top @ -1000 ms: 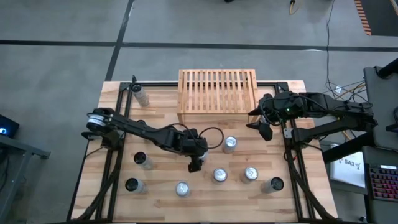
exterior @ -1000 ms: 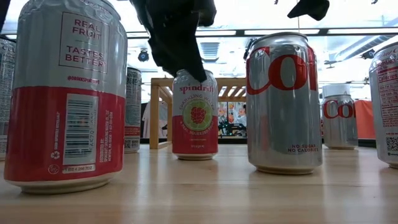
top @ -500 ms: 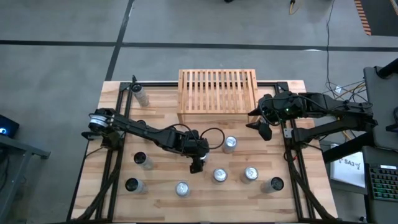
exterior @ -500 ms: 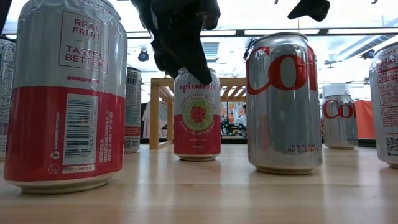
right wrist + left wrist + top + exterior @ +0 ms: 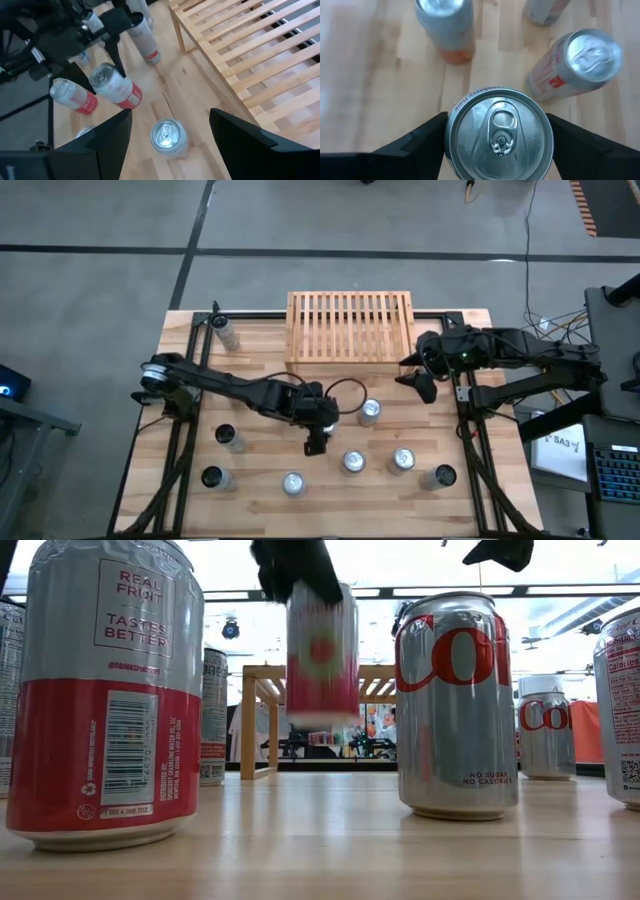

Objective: Place canned beverage on shelf
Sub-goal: Put the top pink and white soda can on the shelf

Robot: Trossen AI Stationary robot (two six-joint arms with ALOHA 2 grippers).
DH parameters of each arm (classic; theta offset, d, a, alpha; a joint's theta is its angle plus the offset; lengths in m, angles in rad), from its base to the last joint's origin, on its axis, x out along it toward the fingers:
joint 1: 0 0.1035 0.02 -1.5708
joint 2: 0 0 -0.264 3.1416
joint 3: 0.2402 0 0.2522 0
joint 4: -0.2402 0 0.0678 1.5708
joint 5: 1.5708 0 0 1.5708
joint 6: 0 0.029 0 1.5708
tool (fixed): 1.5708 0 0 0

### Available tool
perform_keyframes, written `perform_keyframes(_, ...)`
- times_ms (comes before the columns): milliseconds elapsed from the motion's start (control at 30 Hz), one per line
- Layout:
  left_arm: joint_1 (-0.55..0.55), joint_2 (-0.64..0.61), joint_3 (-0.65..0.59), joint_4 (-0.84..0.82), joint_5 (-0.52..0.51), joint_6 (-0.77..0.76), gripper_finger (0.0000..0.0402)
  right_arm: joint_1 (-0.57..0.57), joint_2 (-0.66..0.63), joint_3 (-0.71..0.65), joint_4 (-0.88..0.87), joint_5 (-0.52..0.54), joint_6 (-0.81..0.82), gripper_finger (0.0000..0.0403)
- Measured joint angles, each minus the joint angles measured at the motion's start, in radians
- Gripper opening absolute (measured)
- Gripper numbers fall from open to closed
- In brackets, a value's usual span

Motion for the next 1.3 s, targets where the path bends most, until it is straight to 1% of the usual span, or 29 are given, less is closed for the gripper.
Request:
perform_keyframes(133, 0.025, 0.000, 0.136, -0.182, -0.043, 0.077, 0.0279, 0.000, 0.000, 0.016, 0.002, 0.000, 0.003, 0.0260)
perform_keyframes(233, 0.062, 0.000, 0.253, -0.282, -0.049, 0.103, 0.0279, 0.000, 0.000, 0.027, 0.008, 0.000, 0.003, 0.0260)
perform_keyframes(367, 0.132, 0.000, 0.401, -0.348, -0.051, 0.103, 0.0279, 0.000, 0.000, 0.037, 0.024, 0.000, 0.011, 0.0260)
perform_keyframes(500, 0.212, 0.001, 0.524, -0.346, -0.078, 0.103, 0.0279, 0.000, 0.002, 0.045, 0.026, 0.000, 0.017, 0.0260)
perform_keyframes(567, 0.256, 0.001, 0.562, -0.346, -0.078, 0.105, 0.0279, 0.000, 0.002, 0.045, 0.025, 0.000, 0.021, 0.0260)
perform_keyframes(700, 0.342, 0.003, 0.601, -0.354, -0.077, 0.095, 0.0279, 0.000, 0.002, 0.045, 0.023, 0.000, 0.026, 0.0260)
perform_keyframes(900, 0.441, 0.003, 0.589, -0.355, -0.054, 0.030, 0.0279, 0.000, 0.002, 0.045, 0.023, 0.000, 0.026, 0.0260)
perform_keyframes(1100, 0.474, 0.003, 0.580, -0.375, -0.040, -0.013, 0.0279, 0.000, 0.002, 0.045, 0.022, 0.001, 0.027, 0.0260)
perform_keyframes(1200, 0.477, 0.004, 0.574, -0.381, -0.038, -0.010, 0.0279, 0.000, 0.002, 0.044, 0.022, 0.001, 0.026, 0.0260)
perform_keyframes(1300, 0.477, 0.015, 0.573, -0.395, -0.015, 0.000, 0.0279, 0.000, 0.002, 0.044, 0.021, 0.001, 0.026, 0.0260)
